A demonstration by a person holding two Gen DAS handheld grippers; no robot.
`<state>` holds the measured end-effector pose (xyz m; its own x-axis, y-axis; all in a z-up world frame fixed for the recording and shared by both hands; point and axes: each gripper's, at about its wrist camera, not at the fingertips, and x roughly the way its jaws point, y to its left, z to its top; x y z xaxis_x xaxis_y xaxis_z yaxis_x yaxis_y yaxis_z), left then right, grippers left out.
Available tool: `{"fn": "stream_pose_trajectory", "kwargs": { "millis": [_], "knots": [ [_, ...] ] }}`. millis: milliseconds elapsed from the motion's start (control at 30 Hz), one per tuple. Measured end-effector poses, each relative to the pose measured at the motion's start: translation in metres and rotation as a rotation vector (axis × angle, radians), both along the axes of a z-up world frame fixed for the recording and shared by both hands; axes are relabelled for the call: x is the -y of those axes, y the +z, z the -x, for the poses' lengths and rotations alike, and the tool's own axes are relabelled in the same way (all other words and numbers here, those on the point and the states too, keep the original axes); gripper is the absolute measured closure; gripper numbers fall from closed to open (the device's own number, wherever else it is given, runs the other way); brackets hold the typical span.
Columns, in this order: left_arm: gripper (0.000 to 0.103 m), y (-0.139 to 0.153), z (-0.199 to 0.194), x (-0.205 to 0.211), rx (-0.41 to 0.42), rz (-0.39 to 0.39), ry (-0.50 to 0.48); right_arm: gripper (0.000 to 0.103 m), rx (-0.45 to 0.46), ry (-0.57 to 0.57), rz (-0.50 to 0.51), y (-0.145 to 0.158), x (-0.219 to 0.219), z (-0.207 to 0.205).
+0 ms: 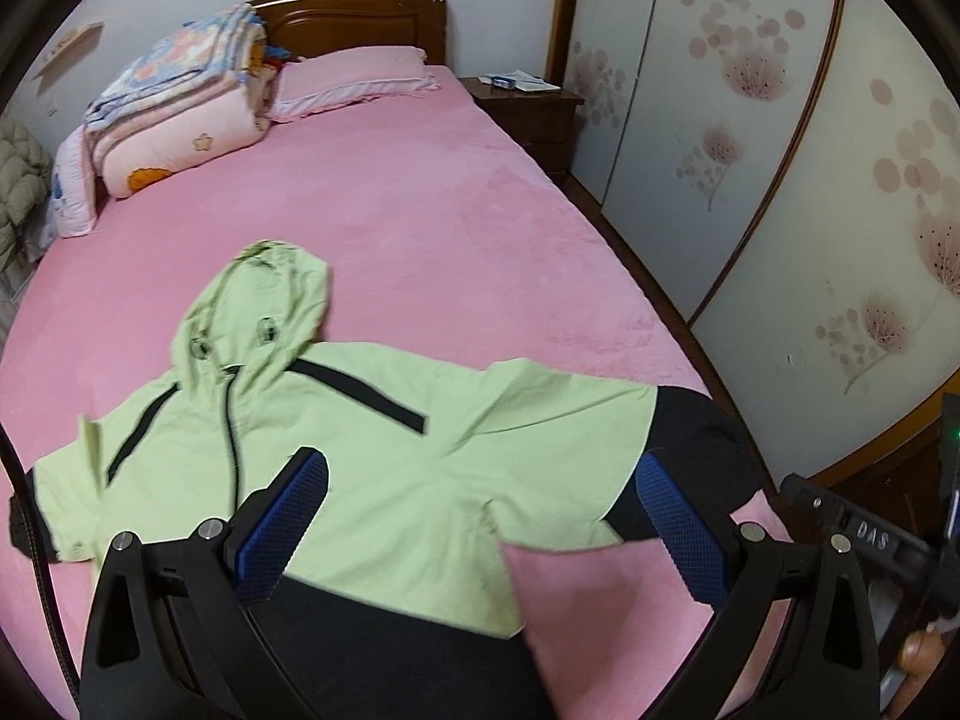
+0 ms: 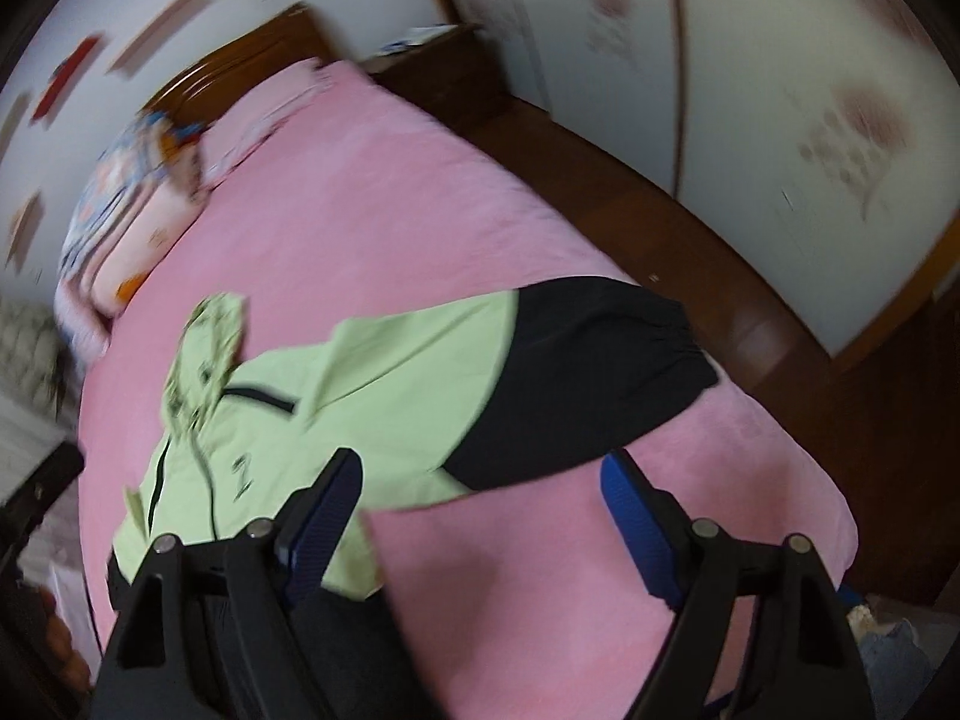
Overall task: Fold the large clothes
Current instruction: 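Grasp the black cuff of the sleeve nearest the right gripper, then fold the held sleeve across the jacket front with the right gripper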
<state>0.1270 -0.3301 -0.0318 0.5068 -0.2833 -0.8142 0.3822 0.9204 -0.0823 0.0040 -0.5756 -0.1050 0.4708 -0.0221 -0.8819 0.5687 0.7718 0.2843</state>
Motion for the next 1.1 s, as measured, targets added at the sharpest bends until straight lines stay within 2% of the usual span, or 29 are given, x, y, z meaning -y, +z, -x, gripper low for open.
{"fn": "stream_pose_trajectory", "kwargs": {
  "millis": [200,333,533,700,767,800,833,867,900,933,1000,1100],
  "knots": [
    [0.001,-0.046,-0.024,0.055,-0.073,-0.012,-0.024,0.021,-0.049,-0.144,-0.087,-0.059,0.079,-0.001],
    [0.001,-0.079,-0.039,0.084,-0.145,-0.033,-0.034,0.021,-0.085,-0.195,-0.146,-0.099,0.109,-0.002],
    [0.001,-0.118,-0.053,0.107,-0.229,-0.099,-0.013,0.025,-0.134,-0.279,-0.249,-0.158,0.134,-0.003],
    [0.001,-0.129,-0.056,0.106,-0.258,-0.115,-0.011,0.032,-0.173,-0.331,-0.321,-0.194,0.14,-0.006],
    [0.001,-0.131,-0.056,0.102,-0.264,-0.123,-0.014,0.035,-0.168,-0.344,-0.323,-0.2,0.14,-0.007],
    [0.001,-0.131,-0.055,0.099,-0.273,-0.124,-0.015,0.038,-0.165,-0.346,-0.313,-0.201,0.139,-0.009],
    [0.001,-0.131,-0.055,0.097,-0.278,-0.123,-0.015,0.049,-0.163,-0.345,-0.304,-0.201,0.139,-0.011],
    [0.001,-0.13,-0.055,0.094,-0.282,-0.12,-0.013,0.065,-0.158,-0.341,-0.294,-0.2,0.138,-0.013],
    [0.001,-0.128,-0.054,0.088,-0.281,-0.113,-0.009,0.076,-0.156,-0.328,-0.279,-0.198,0.137,-0.016],
    [0.001,-0.125,-0.053,0.083,-0.276,-0.107,-0.005,0.094,-0.154,-0.319,-0.269,-0.196,0.137,-0.018],
    [0.002,-0.116,-0.05,0.07,-0.252,-0.096,0.002,0.097,-0.107,-0.3,-0.263,-0.184,0.135,-0.021],
    [0.006,-0.098,-0.045,0.045,-0.208,-0.094,0.012,0.098,-0.029,-0.243,-0.171,-0.143,0.12,-0.03]
  ]
}}
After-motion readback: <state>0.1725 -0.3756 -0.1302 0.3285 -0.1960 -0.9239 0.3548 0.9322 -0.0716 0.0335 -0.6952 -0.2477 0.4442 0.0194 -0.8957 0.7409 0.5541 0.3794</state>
